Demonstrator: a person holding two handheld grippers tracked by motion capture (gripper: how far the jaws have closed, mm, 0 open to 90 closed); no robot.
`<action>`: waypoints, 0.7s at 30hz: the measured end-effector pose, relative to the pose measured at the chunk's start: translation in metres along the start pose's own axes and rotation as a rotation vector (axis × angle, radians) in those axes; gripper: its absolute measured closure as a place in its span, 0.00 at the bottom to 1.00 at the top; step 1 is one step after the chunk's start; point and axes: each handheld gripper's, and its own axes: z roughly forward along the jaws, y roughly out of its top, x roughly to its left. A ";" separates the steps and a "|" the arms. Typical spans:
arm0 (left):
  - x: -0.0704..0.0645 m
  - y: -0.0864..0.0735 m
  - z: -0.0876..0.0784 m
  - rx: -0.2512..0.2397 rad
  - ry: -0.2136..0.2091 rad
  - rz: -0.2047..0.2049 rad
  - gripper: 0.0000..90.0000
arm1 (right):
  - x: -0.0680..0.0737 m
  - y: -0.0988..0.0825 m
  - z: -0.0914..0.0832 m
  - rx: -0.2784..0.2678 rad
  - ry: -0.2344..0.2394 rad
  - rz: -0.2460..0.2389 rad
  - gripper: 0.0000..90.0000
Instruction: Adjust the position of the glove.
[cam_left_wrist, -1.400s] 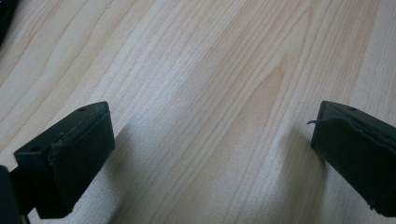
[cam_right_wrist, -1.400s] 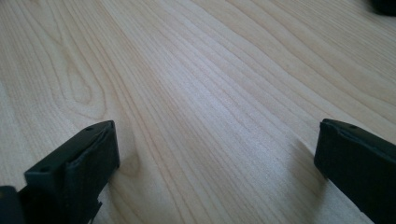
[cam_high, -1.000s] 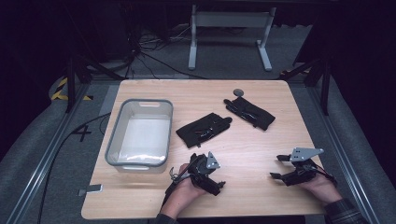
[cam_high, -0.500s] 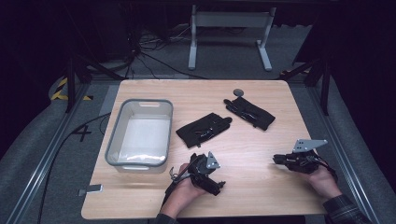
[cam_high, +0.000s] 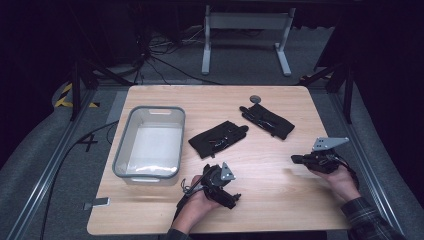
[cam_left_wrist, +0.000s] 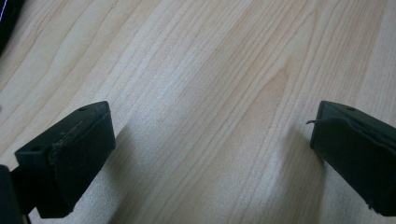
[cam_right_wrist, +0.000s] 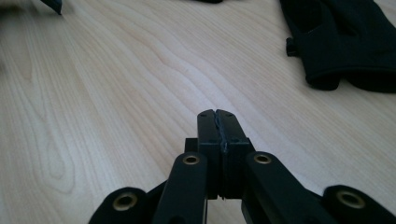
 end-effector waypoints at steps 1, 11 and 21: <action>0.000 0.000 0.000 0.000 0.000 0.000 0.00 | -0.002 0.002 0.001 -0.002 0.003 0.000 1.00; 0.000 0.000 0.000 -0.001 0.001 0.001 0.00 | -0.019 0.018 0.011 -0.011 -0.005 -0.002 1.00; -0.002 0.000 0.000 -0.001 0.015 -0.010 0.00 | -0.037 0.037 0.031 0.003 -0.028 -0.032 1.00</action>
